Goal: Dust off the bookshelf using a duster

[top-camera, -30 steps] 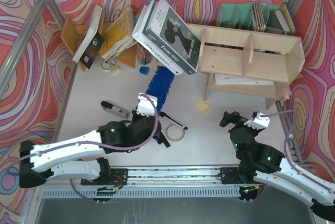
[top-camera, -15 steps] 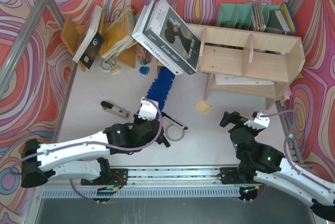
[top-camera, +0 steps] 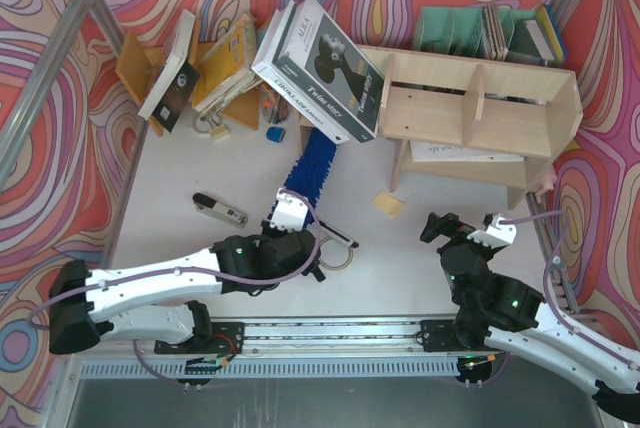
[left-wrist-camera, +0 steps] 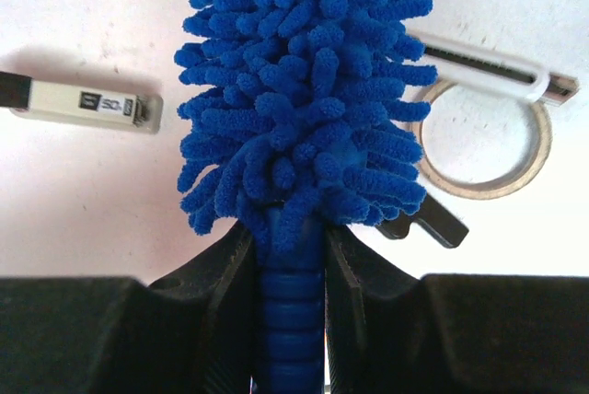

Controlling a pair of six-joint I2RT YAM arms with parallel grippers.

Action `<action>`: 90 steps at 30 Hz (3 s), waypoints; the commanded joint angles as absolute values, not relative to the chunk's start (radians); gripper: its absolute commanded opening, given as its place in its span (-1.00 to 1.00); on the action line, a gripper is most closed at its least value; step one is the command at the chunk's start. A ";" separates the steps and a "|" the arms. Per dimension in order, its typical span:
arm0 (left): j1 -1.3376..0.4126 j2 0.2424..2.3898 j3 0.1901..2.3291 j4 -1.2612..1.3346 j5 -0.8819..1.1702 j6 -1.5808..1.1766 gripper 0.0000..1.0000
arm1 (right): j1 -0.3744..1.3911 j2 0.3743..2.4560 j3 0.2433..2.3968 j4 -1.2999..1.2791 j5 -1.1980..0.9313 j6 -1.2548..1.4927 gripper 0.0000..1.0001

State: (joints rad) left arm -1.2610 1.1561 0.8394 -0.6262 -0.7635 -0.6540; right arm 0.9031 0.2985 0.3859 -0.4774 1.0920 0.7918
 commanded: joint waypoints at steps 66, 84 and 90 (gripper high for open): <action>-1.402 1.507 1.192 -0.463 -0.719 -0.523 -1.00 | 0.908 0.276 0.400 -0.490 1.122 0.813 0.98; -1.402 1.499 1.157 -0.414 -0.624 -0.571 -1.00 | 0.907 0.273 0.397 -0.492 1.121 0.815 0.97; -1.404 1.653 1.209 -0.564 -0.593 -0.557 -1.00 | 0.907 0.277 0.397 -0.490 1.123 0.815 0.97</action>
State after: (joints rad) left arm -1.3869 1.5990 1.1801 -0.4786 -0.6971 -0.5903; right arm 0.9031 0.2825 0.3859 -0.4816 1.0985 0.8036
